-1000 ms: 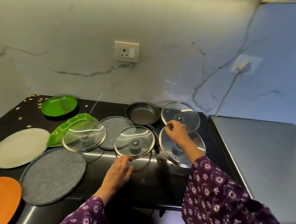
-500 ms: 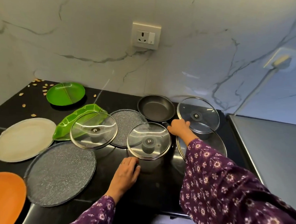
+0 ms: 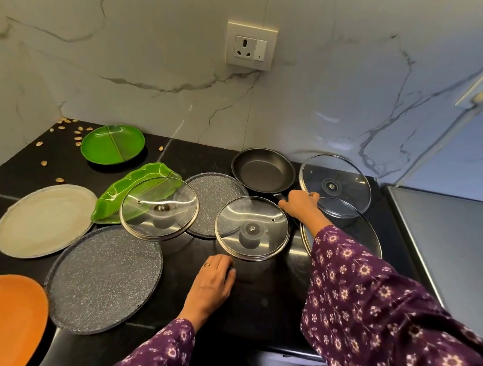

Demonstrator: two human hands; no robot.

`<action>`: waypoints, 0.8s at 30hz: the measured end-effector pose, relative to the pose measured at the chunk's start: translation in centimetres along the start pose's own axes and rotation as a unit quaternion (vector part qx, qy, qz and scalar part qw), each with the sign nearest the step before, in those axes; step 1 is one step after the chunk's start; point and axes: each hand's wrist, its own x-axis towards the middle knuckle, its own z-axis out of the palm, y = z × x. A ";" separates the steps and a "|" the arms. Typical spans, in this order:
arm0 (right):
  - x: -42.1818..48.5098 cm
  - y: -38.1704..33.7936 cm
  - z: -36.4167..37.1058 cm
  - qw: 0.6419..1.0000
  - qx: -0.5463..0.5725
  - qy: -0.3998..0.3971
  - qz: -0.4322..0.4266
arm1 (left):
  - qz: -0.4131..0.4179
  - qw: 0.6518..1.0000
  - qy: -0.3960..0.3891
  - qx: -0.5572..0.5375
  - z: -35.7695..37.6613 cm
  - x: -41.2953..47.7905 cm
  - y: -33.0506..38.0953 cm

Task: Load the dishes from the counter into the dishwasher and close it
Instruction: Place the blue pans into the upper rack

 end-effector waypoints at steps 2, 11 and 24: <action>0.0 0.0 -0.2 1.000 -0.010 0.015 -0.006 | -0.003 1.000 -0.004 0.003 0.0 0.0 0.0; -0.5 -1.4 -2.2 0.998 0.030 0.048 -0.016 | -0.001 1.000 -0.009 0.015 -0.1 0.1 0.1; -5.3 -0.5 -6.5 0.983 0.137 0.118 -0.044 | 0.007 1.000 -0.004 0.020 -0.4 0.0 0.3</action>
